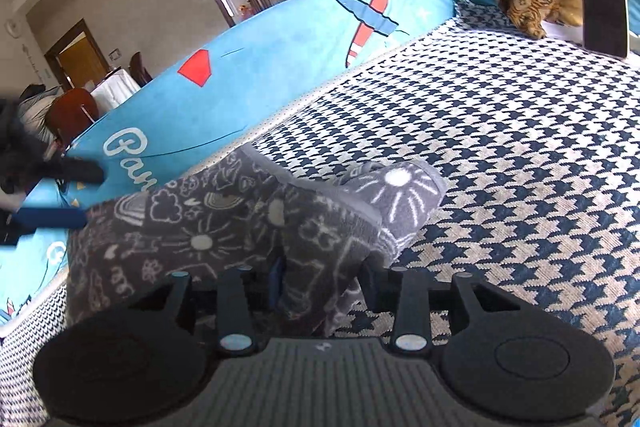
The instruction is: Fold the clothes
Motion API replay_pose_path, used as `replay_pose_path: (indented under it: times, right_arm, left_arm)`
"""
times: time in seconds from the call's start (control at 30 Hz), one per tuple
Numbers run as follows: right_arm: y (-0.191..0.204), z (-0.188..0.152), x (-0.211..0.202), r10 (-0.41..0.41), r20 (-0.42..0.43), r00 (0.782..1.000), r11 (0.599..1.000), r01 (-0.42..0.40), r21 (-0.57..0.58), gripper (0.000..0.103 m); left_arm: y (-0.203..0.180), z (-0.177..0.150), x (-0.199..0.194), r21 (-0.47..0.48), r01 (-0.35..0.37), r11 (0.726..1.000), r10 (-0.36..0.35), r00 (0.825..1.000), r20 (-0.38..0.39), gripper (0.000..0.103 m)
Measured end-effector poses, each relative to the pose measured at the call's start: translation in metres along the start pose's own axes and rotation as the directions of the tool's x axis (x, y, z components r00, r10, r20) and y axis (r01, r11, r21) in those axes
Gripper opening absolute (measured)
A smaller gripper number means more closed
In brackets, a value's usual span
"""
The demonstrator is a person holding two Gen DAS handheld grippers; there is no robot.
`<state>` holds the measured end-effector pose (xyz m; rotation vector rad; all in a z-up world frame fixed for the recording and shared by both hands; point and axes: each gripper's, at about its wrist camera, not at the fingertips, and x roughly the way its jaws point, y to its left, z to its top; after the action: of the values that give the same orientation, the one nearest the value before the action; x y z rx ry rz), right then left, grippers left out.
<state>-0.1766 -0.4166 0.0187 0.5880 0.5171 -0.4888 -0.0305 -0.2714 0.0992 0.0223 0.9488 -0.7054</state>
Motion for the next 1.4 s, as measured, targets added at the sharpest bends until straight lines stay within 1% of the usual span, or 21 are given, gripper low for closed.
replay_pose_path:
  times: [0.03, 0.07, 0.13, 0.23, 0.33, 0.43, 0.5, 0.63, 0.73, 0.77, 0.83, 0.87, 0.9, 0.97, 1.0, 1.1, 1.2, 1.3, 1.4]
  right_arm:
    - [-0.001, 0.002, -0.004, 0.008, -0.007, 1.000, 1.000, -0.007, 0.018, 0.039]
    - [-0.001, -0.005, -0.009, 0.020, -0.014, 1.000, 0.999, -0.019, 0.030, 0.039]
    - [0.000, 0.001, -0.009, 0.037, -0.030, 0.999, 0.999, -0.036, 0.040, 0.039]
    - [-0.001, 0.011, -0.005, 0.052, -0.044, 0.998, 0.999, -0.052, 0.005, 0.040]
    - [-0.006, 0.013, -0.007, 0.060, -0.071, 0.996, 0.998, -0.061, -0.006, 0.040]
    - [-0.007, 0.021, -0.005, 0.085, -0.098, 0.992, 0.996, -0.089, -0.029, 0.040]
    - [-0.008, 0.026, -0.004, 0.102, -0.115, 0.988, 0.993, -0.108, -0.043, 0.041]
    - [0.000, 0.041, -0.006, 0.147, -0.113, 0.983, 0.975, -0.163, -0.150, 0.041]
    - [0.000, 0.046, -0.005, 0.172, -0.137, 0.975, 0.967, -0.194, -0.164, 0.042]
    - [0.001, 0.045, -0.004, 0.179, -0.161, 0.970, 0.963, -0.207, -0.171, 0.044]
    - [0.001, 0.041, -0.005, 0.158, -0.186, 0.970, 0.958, -0.196, -0.208, 0.045]
    - [0.002, 0.038, -0.005, 0.146, -0.197, 0.969, 0.955, -0.191, -0.227, 0.048]
    - [0.000, 0.037, -0.008, 0.120, -0.189, 0.975, 0.956, -0.164, -0.242, 0.053]
    - [-0.005, 0.037, -0.015, 0.055, -0.155, 0.986, 0.960, -0.095, -0.263, 0.055]
    - [-0.010, 0.039, -0.020, 0.049, -0.127, 0.991, 0.966, -0.079, -0.247, 0.055]
    - [-0.021, 0.050, -0.025, 0.105, -0.087, 0.991, 0.981, -0.117, -0.155, 0.055]
    - [-0.017, 0.055, -0.013, 0.143, -0.099, 0.985, 0.978, -0.156, -0.139, 0.055]
    - [-0.004, 0.057, 0.003, 0.162, -0.112, 0.980, 0.971, -0.178, -0.160, 0.055]
    - [0.010, 0.062, 0.022, 0.201, -0.124, 0.972, 0.955, -0.222, -0.197, 0.055]
  left_arm:
    - [0.006, -0.005, -0.004, 0.002, -0.014, 1.000, 0.014, 1.000, 0.003, 0.053]
    - [0.011, -0.010, -0.009, 0.004, -0.028, 1.000, 0.028, 1.000, 0.004, 0.053]
    - [0.022, -0.021, -0.014, 0.009, -0.047, 0.999, 0.047, 0.999, 0.003, 0.054]
    - [0.036, -0.035, -0.015, -0.010, -0.054, 0.998, 0.054, 0.998, 0.008, 0.055]
    - [0.045, -0.046, -0.007, -0.020, -0.061, 0.998, 0.061, 0.998, 0.004, 0.055]
    - [0.048, -0.053, 0.004, -0.033, -0.057, 0.998, 0.057, 0.998, 0.005, 0.055]
    - [0.049, -0.055, 0.008, -0.032, -0.067, 0.997, 0.067, 0.998, 0.018, 0.058]
    - [0.051, -0.060, 0.017, -0.039, -0.072, 0.997, 0.073, 0.996, 0.052, 0.063]
    - [0.049, -0.063, 0.023, -0.012, -0.089, 0.996, 0.090, 0.994, 0.055, 0.066]
    - [0.049, -0.064, 0.023, -0.005, -0.095, 0.996, 0.095, 0.994, 0.055, 0.066]
    - [0.052, -0.066, 0.024, -0.019, -0.084, 0.996, 0.085, 0.995, 0.058, 0.067]
    - [0.052, -0.067, 0.025, -0.017, -0.086, 0.996, 0.087, 0.995, 0.057, 0.068]
    - [0.053, -0.067, 0.025, -0.014, -0.089, 0.996, 0.090, 0.994, 0.056, 0.068]
    - [0.053, -0.068, 0.027, -0.011, -0.099, 0.995, 0.100, 0.994, 0.054, 0.068]
    - [0.054, -0.068, 0.028, -0.020, -0.098, 0.995, 0.099, 0.994, 0.054, 0.069]
    - [0.054, -0.066, 0.029, -0.033, -0.098, 0.995, 0.100, 0.993, 0.057, 0.070]
    - [0.051, -0.065, 0.030, -0.033, -0.106, 0.994, 0.108, 0.993, 0.057, 0.071]
    - [0.051, -0.066, 0.031, -0.029, -0.112, 0.993, 0.114, 0.992, 0.058, 0.073]
    - [0.050, -0.068, 0.032, -0.021, -0.117, 0.993, 0.118, 0.991, 0.060, 0.073]
